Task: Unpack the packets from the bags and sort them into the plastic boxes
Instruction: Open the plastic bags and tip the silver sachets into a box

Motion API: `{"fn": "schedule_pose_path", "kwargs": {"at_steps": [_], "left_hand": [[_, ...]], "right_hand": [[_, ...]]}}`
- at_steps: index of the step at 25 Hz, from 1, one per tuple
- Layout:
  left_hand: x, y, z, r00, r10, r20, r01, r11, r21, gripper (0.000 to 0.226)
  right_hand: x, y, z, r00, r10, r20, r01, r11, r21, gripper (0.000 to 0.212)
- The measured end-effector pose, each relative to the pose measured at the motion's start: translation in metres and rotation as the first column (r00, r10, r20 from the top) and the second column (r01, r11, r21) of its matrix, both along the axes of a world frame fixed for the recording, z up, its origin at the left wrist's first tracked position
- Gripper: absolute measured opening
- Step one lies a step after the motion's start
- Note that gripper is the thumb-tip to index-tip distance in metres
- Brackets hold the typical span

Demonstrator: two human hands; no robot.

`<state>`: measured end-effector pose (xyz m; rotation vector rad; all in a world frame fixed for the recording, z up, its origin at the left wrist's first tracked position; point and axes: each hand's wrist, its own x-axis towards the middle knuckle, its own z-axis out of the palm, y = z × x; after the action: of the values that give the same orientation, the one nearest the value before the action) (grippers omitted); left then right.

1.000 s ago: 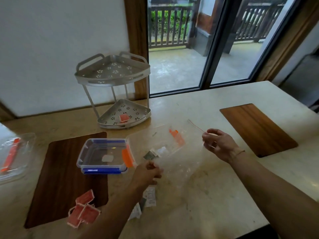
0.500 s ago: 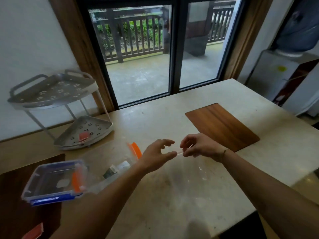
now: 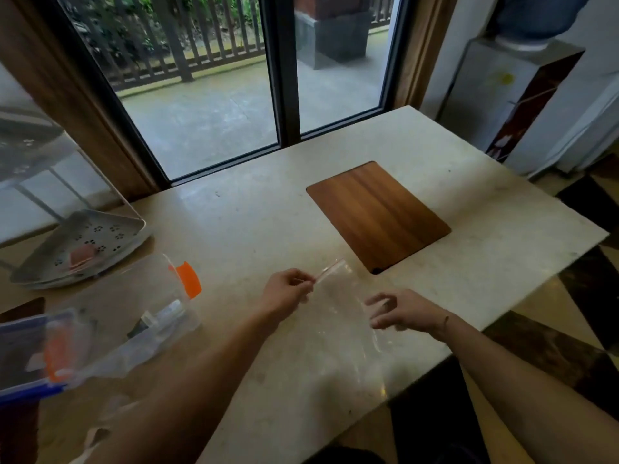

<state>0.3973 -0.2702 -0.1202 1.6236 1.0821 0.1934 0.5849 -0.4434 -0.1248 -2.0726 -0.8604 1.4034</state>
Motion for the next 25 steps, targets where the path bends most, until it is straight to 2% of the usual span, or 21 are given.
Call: {"fn": "schedule_pose_path", "kwargs": {"at_steps": [2, 5, 7, 10, 14, 19, 22, 25], "left_hand": [[0.009, -0.002, -0.024, 1.000, -0.002, -0.026, 0.000, 0.998, -0.062, 0.014], [0.022, -0.009, -0.056, 0.992, -0.091, -0.086, 0.083, 0.992, -0.095, 0.012], [0.034, -0.012, -0.074, 0.981, -0.150, -0.124, 0.146, 0.989, -0.038, 0.012], [0.049, -0.015, -0.090, 0.963, -0.200, -0.178, 0.220, 0.970, 0.100, 0.012], [0.060, -0.020, -0.097, 0.912, -0.262, -0.314, 0.351, 0.897, 0.269, 0.013], [0.060, -0.023, -0.095, 0.827, -0.285, -0.484, 0.499, 0.769, 0.400, 0.024], [0.056, -0.021, -0.089, 0.839, -0.265, -0.475, 0.481, 0.770, 0.420, 0.032], [0.042, -0.016, -0.081, 0.859, -0.261, -0.440, 0.456, 0.781, 0.427, 0.035]], "right_hand": [[0.005, -0.029, -0.025, 1.000, -0.010, 0.019, 0.012, 0.995, -0.098, 0.026], [0.005, -0.064, -0.053, 0.996, -0.084, 0.037, 0.088, 0.988, -0.128, 0.014], [0.005, -0.078, -0.067, 0.985, -0.155, 0.078, 0.164, 0.979, -0.119, 0.012], [0.008, -0.085, -0.084, 0.950, -0.214, 0.227, 0.241, 0.965, -0.099, 0.012], [0.001, -0.083, -0.089, 0.879, -0.118, 0.463, 0.189, 0.976, -0.108, 0.008], [-0.005, -0.080, -0.088, 0.798, -0.040, 0.601, 0.142, 0.982, -0.123, 0.013], [-0.007, -0.075, -0.084, 0.776, -0.025, 0.630, 0.142, 0.980, -0.136, 0.022], [-0.007, -0.062, -0.074, 0.691, -0.007, 0.723, 0.107, 0.990, -0.093, 0.032]]}}
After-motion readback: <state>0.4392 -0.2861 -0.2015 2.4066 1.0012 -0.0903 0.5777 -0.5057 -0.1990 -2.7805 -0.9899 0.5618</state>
